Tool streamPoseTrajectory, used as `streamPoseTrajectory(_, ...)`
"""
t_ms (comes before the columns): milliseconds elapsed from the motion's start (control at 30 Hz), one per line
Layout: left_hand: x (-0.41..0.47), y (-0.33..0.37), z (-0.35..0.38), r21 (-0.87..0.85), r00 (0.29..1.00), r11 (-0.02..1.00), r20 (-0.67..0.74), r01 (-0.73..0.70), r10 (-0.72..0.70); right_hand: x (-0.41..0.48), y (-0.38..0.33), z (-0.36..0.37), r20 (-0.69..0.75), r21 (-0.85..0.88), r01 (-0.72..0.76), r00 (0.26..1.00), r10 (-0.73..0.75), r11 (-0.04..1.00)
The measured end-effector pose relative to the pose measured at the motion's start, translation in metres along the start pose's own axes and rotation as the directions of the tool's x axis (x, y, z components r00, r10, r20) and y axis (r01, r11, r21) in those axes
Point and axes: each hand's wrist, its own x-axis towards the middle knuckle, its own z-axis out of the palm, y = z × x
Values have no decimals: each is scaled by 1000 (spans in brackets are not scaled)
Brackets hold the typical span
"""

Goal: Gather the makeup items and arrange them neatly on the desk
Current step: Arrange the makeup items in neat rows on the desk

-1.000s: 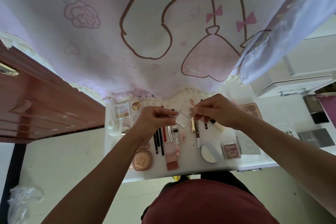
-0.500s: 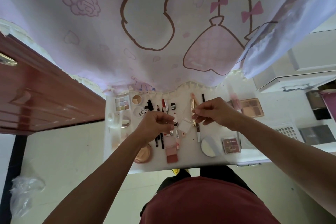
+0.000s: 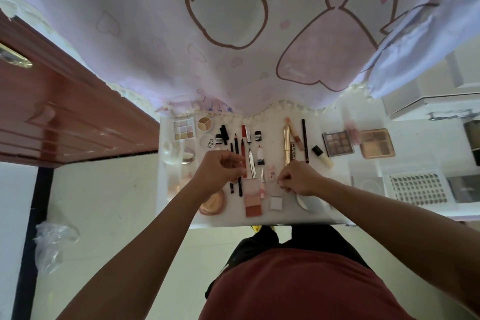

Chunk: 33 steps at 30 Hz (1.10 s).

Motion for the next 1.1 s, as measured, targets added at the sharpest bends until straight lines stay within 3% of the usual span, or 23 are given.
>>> streamPoseTrajectory(433,7,3,-3,8,1000,1000,-10,13,-12,4,2,-12,-158,-91,-9,987,-6,996)
streamPoseTrajectory(633,16,7,-6,10,999,1000,-38,2,-1,15,0,-42,-351,-153,-160,931,98,975)
streamPoseTrajectory(867,20,9,-9,31,985,999,-173,22,-16,39,-12,-34,-386,-146,-276,900,202,950)
streamPoseTrajectory(1100,23,6,-13,53,981,998,-193,43,-32,49,-23,-39,-386,-54,-354,870,307,934)
